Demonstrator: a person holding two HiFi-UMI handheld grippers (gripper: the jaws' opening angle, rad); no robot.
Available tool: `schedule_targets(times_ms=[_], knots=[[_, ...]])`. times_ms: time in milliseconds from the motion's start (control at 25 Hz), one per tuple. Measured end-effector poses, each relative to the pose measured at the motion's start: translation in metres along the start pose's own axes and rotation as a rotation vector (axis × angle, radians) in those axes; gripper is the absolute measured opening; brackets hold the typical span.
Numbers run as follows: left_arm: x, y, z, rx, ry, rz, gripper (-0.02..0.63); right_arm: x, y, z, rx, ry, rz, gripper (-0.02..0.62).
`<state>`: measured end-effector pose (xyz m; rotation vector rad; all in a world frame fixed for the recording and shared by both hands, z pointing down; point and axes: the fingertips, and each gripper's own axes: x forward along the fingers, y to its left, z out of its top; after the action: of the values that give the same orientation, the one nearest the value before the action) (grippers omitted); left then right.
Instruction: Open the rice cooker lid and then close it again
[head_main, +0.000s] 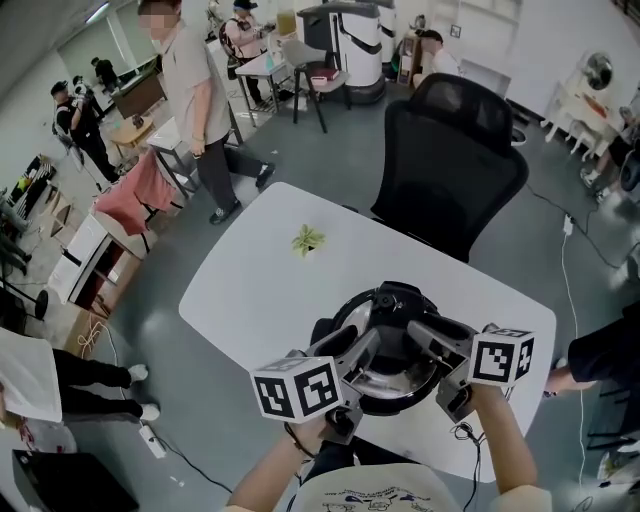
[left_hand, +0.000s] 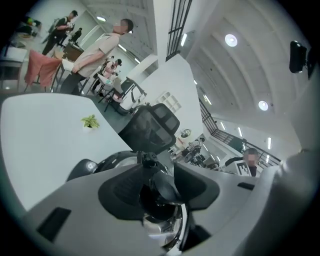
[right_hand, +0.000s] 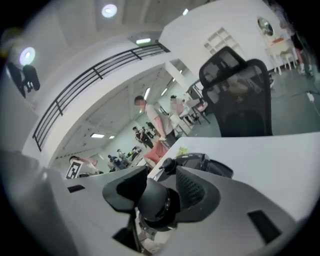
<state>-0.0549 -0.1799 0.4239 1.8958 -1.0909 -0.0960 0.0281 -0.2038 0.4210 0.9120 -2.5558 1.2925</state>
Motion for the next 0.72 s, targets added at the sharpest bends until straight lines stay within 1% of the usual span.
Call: schedule_targets(times_ms=[120,160,240,280,360,440,480,560,720], knots=[[-0.009,-0.004,0.022,0.109,-0.078,0.039,0.19,-0.013,0.006,0.026,-0.141,-0.145,-0.086,0.186],[-0.012,-0.007,0.03,0.156,-0.107,0.058,0.19,-0.018,0.008,0.034,-0.197,-0.187,-0.126,0.158],[-0.021,-0.013,0.047,0.257,-0.167,0.101,0.186,-0.028,0.013,0.048,-0.3,-0.258,-0.209,0.146],[-0.026,-0.017,0.055,0.307,-0.199,0.124,0.181,-0.033,0.016,0.053,-0.34,-0.289,-0.244,0.123],[-0.035,-0.024,0.07,0.403,-0.264,0.169,0.145,-0.042,0.023,0.061,-0.4,-0.347,-0.295,0.093],[-0.044,-0.031,0.081,0.484,-0.32,0.204,0.113,-0.051,0.031,0.068,-0.442,-0.398,-0.332,0.078],[-0.048,-0.035,0.086,0.517,-0.343,0.219,0.103,-0.056,0.035,0.071,-0.462,-0.422,-0.346,0.064],[-0.056,-0.041,0.093,0.564,-0.38,0.241,0.079,-0.064,0.044,0.076,-0.502,-0.466,-0.365,0.06],[-0.07,-0.055,0.104,0.615,-0.44,0.271,0.038,-0.082,0.061,0.085,-0.548,-0.541,-0.418,0.044]])
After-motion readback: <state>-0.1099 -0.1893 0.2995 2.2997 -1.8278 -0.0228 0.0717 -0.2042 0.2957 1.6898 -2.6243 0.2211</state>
